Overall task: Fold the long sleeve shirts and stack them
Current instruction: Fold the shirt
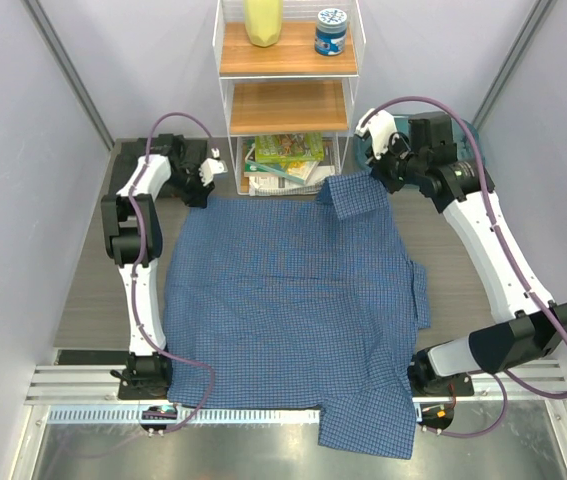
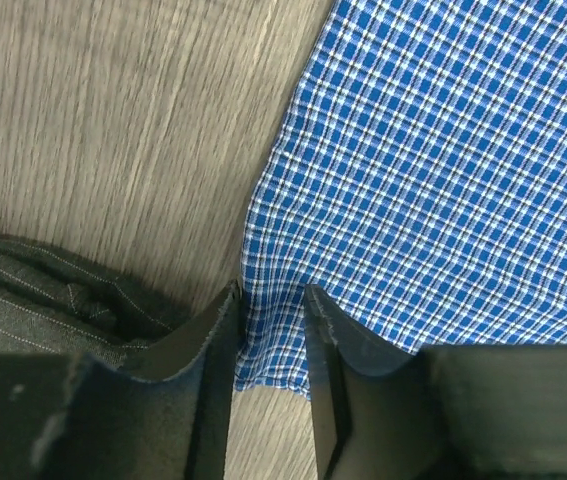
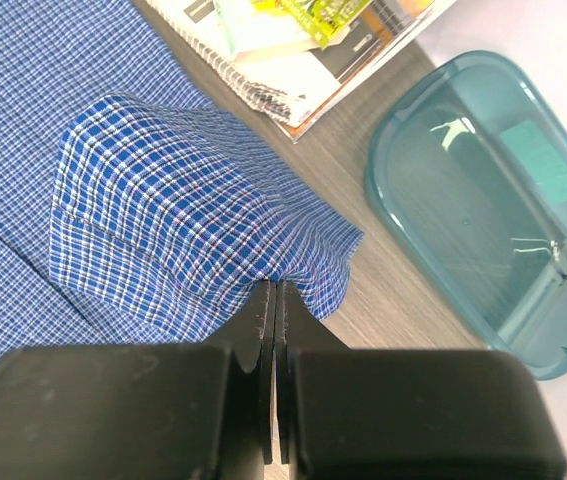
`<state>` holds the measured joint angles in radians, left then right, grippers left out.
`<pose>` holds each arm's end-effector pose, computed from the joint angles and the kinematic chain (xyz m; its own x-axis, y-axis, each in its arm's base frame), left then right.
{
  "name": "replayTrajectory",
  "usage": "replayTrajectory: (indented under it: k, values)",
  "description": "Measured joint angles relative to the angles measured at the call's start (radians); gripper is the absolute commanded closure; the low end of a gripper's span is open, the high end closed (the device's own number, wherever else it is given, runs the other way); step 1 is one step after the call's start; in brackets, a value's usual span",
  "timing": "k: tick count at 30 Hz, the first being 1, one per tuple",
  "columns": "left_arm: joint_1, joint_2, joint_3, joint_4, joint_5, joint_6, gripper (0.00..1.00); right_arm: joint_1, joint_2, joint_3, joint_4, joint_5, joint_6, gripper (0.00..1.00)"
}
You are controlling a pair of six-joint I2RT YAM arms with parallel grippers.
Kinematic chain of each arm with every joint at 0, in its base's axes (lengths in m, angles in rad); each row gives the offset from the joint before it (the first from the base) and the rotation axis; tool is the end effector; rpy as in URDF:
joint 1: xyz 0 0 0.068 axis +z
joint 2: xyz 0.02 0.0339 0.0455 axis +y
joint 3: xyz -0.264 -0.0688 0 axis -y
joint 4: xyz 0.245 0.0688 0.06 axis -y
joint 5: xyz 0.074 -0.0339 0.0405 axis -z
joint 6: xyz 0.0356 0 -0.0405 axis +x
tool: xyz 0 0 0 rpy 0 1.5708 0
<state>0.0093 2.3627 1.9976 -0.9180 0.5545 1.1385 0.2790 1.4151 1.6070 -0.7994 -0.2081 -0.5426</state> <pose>0.4879 -0.0142 0.1675 -0.2733 0.7694 -0.5773 0.9299 0.3648 0.0461 0.2840 0.0890 0.4178 -0.2466 -0.5962 -0.7640 -0.6538 0.6843 -0.3230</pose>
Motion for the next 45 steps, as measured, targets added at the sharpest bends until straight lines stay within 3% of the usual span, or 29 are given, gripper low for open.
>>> replayTrajectory:
  k: [11,19,28,35,45]
  values:
    - [0.0,-0.002,0.0,0.007,-0.016,-0.004,0.61,-0.002,-0.017,0.006,0.005,0.0,0.0,0.99]
    - [0.0,-0.002,0.004,0.027,-0.01,-0.015,0.98,-0.002,-0.017,0.006,0.005,-0.001,0.0,0.99]
    - [0.0,-0.024,0.001,0.0,0.002,-0.004,1.0,-0.002,-0.017,0.023,-0.001,0.0,0.002,0.99]
    - [0.0,-0.291,-0.249,0.038,0.007,0.048,1.0,-0.002,-0.082,0.073,-0.065,-0.011,0.027,0.99]
    - [0.0,-0.695,-0.607,0.046,0.007,0.212,1.0,-0.002,-0.327,0.049,-0.254,-0.102,0.067,0.99]
